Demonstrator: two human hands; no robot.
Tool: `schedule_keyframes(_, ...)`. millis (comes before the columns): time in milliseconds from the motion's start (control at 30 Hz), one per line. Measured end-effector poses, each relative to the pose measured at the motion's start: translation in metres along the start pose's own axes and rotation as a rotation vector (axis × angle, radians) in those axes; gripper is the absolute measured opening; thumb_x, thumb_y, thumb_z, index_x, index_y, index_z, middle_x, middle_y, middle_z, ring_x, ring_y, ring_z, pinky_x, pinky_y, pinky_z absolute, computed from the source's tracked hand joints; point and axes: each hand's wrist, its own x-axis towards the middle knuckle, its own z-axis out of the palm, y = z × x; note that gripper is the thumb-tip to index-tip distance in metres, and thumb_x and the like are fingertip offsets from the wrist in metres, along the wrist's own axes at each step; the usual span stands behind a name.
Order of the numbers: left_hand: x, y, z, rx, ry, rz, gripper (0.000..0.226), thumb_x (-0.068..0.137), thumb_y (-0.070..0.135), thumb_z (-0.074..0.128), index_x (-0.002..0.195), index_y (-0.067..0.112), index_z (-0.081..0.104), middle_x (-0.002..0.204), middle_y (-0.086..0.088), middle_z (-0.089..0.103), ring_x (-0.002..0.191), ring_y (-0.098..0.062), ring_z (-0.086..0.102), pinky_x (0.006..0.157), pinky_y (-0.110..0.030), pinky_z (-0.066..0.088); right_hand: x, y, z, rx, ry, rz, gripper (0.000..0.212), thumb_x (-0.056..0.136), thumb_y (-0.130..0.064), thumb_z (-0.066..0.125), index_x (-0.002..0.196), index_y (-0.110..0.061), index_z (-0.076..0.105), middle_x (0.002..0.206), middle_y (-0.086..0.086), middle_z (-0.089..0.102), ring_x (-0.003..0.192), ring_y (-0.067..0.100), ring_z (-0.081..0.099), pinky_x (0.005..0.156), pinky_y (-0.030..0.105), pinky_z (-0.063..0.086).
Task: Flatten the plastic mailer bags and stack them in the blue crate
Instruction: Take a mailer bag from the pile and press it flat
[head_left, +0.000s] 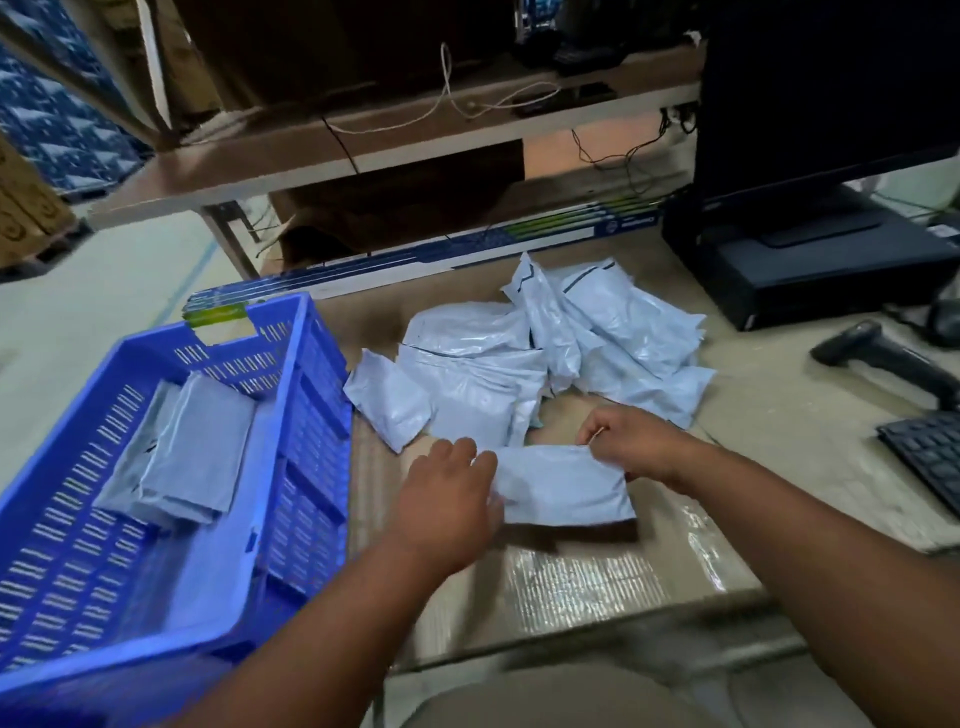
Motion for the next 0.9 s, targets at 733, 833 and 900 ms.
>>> schedule_keyframes(733, -0.012, 0.06, 0.093, -0.043, -0.201, -0.109, 0.072, 0.106, 0.057, 0.019, 0.168, 0.02, 0.018, 0.174, -0.01, 0.018, 0.161, -0.03, 0.013, 0.127, -0.059, 0.013, -0.032, 0.105, 0.065, -0.903, 0.051, -0.412, 0.067, 0.109, -0.058, 0.021, 0.167, -0.025, 0.019, 0.176, 0.001, 0.014, 0.162, 0.023, 0.01, 0.128, 0.058, 0.014)
schedule_keyframes(833, -0.014, 0.059, 0.095, -0.054, -0.18, -0.099, 0.072, 0.107, 0.058, 0.022, 0.168, 0.019, 0.017, 0.174, -0.011, 0.019, 0.161, -0.031, 0.013, 0.127, -0.059, 0.013, -0.033, 0.106, 0.064, -0.924, 0.037, -0.413, 0.069, 0.108, -0.06, 0.021, 0.168, -0.026, 0.015, 0.176, -0.001, 0.01, 0.162, 0.023, 0.008, 0.128, 0.058, 0.013)
schedule_keyframes(900, -0.016, 0.059, 0.097, -0.053, -0.175, -0.087, 0.073, 0.107, 0.058, 0.022, 0.168, 0.018, 0.017, 0.174, -0.012, 0.019, 0.161, -0.031, 0.014, 0.127, -0.059, 0.013, -0.035, 0.108, 0.064, -0.922, 0.024, -0.407, 0.071, 0.108, -0.062, 0.02, 0.168, -0.026, 0.014, 0.176, 0.0, 0.011, 0.162, 0.024, 0.009, 0.128, 0.059, 0.013)
